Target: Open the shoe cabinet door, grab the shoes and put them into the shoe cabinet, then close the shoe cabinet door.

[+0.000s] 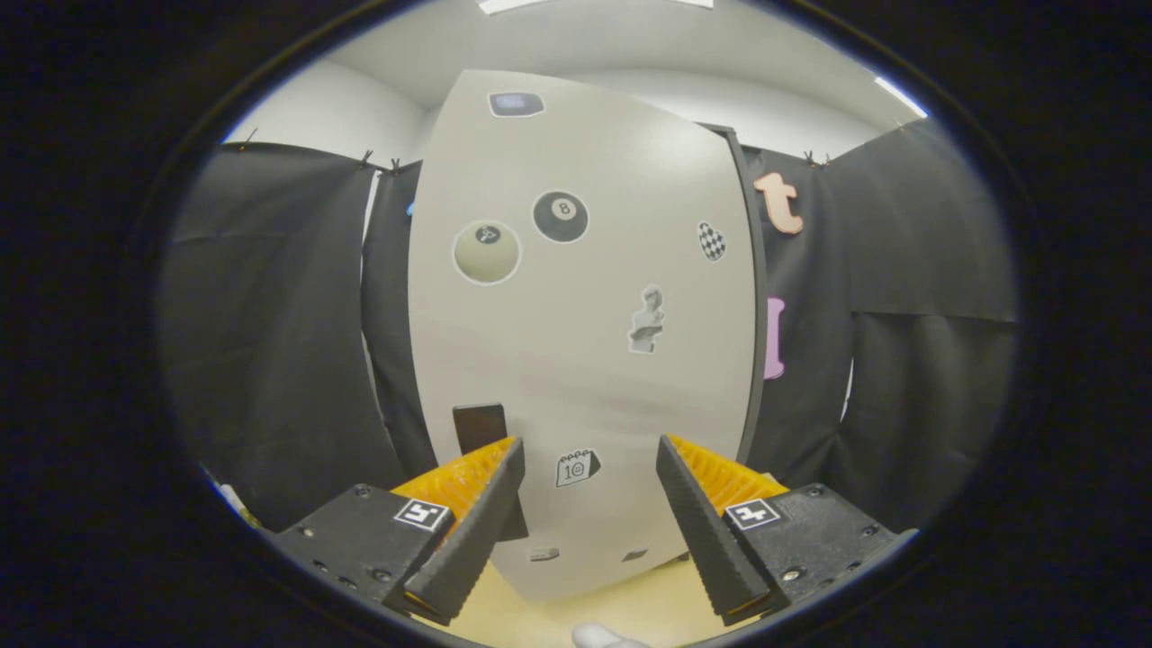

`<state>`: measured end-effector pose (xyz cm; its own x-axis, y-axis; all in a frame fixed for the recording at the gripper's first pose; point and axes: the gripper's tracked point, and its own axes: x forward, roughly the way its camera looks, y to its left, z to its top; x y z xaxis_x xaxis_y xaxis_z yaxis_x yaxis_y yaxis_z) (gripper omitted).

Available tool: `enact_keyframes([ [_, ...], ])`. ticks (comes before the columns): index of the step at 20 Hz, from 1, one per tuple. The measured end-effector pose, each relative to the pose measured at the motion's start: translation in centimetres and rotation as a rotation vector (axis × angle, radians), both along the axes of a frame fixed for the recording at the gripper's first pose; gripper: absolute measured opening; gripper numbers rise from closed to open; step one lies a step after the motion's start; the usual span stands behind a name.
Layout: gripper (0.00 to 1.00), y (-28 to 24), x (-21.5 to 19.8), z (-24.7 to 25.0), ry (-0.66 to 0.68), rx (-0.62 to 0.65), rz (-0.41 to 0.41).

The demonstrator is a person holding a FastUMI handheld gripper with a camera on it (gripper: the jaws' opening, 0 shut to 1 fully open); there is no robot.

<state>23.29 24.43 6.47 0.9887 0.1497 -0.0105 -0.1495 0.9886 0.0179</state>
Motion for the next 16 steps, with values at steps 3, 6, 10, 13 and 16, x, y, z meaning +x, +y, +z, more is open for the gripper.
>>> enact_keyframes([
  [3,0.98,-1.1,-1.3,0.2,-0.002,-0.009,-0.001],
  [6,0.98,-3.1,-3.4,1.0,-0.02,-0.02,-0.013],
  [10,0.98,-4.5,-6.9,1.5,-0.035,-0.039,-0.018],
  [13,0.97,-4.5,-9.6,1.0,-0.011,-0.028,-0.004],
  [16,0.98,-4.6,-12.8,1.7,-0.02,-0.042,0.011],
])
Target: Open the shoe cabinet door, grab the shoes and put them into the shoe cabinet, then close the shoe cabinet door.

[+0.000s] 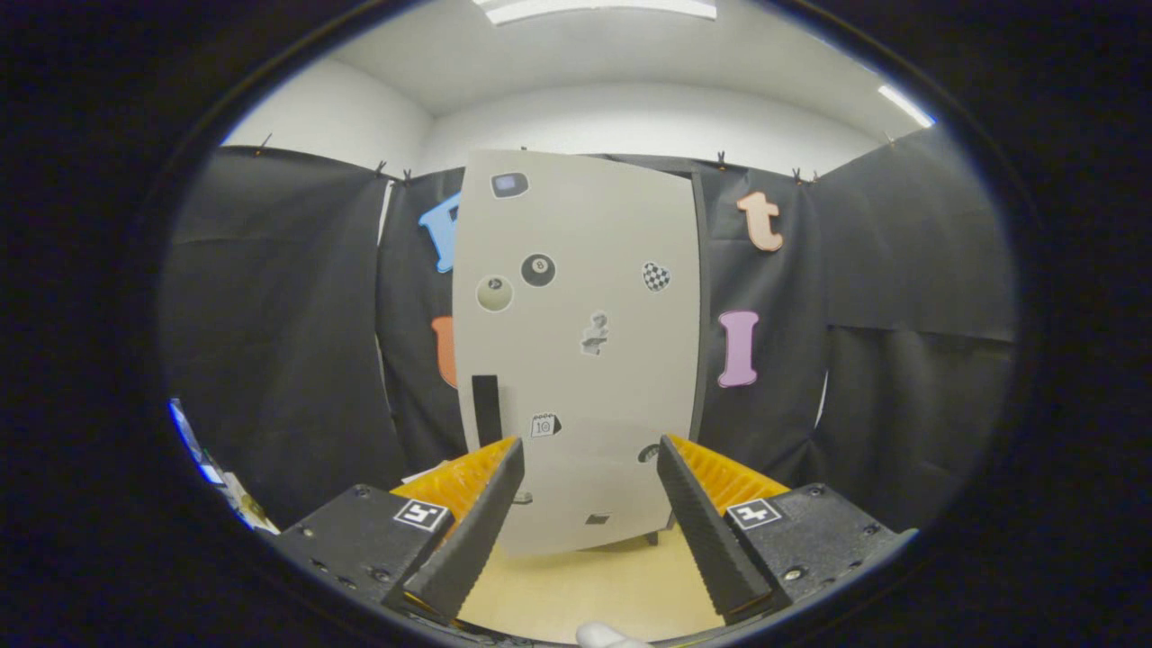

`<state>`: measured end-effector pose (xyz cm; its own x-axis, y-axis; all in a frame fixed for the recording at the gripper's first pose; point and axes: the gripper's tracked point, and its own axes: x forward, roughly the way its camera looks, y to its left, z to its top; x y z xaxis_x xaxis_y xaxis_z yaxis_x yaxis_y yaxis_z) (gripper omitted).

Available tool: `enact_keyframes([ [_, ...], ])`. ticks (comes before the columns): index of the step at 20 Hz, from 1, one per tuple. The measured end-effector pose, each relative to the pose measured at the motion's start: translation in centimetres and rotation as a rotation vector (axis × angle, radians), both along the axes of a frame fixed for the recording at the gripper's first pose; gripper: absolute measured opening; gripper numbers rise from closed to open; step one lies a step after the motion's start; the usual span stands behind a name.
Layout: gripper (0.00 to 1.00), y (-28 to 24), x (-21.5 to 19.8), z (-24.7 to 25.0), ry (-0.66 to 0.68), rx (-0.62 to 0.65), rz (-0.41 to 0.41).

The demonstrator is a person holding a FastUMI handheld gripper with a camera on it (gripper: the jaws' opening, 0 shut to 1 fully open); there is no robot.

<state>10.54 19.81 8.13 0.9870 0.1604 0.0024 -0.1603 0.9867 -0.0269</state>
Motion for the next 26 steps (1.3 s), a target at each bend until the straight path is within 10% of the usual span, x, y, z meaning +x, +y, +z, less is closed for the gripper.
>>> enact_keyframes([
  [16,0.97,-3.0,-14.3,-2.1,-0.021,-0.017,-0.036],
  [26,0.97,-3.3,-14.5,-1.6,-0.023,-0.003,-0.04],
])
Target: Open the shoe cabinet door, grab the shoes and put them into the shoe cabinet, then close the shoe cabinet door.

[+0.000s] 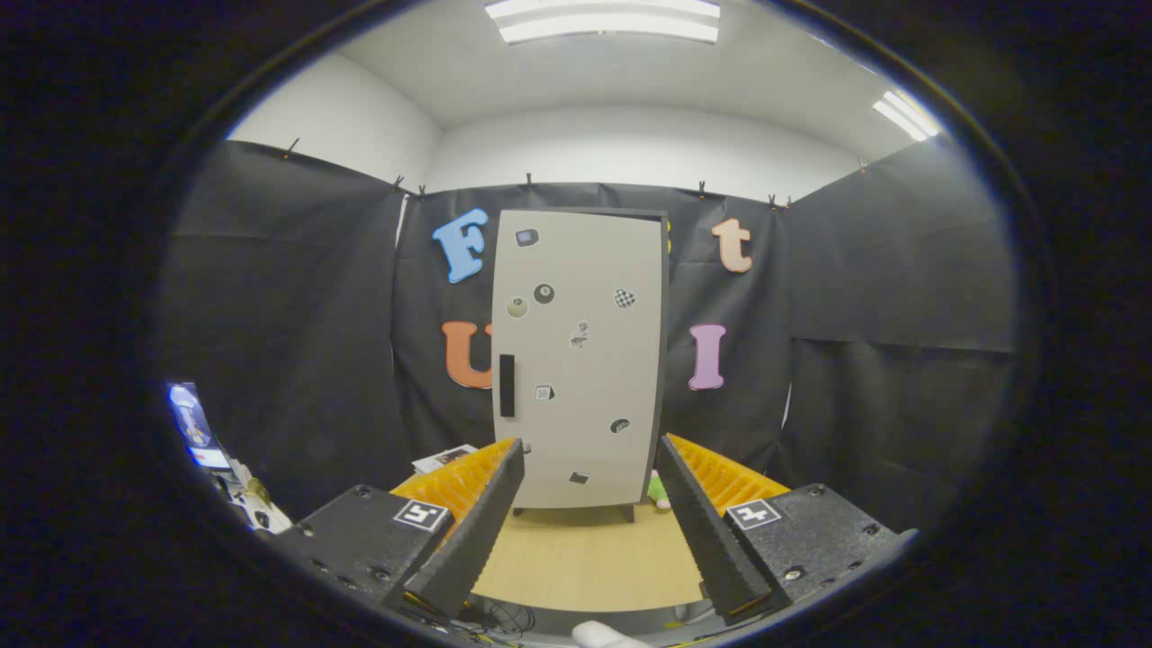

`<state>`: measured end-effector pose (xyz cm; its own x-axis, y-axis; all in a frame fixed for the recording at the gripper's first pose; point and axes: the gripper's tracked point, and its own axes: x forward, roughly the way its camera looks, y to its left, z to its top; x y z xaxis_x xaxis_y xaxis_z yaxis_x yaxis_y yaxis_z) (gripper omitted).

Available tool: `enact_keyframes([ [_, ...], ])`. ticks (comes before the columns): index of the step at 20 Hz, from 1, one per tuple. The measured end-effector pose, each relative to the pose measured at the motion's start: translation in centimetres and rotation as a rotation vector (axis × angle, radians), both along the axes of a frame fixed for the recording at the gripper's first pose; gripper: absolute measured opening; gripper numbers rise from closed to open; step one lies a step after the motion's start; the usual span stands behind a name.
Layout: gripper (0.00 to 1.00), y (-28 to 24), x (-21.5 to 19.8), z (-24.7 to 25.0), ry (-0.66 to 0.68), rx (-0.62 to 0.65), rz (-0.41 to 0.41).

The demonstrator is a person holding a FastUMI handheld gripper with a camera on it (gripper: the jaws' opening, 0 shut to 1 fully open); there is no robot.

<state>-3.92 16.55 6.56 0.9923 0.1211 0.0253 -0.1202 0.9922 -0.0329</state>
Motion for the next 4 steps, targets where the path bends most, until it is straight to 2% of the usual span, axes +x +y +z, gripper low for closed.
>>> enact_keyframes([
  [4,0.97,-1.08,0.18,0.15,0.004,0.011,-0.022],
])
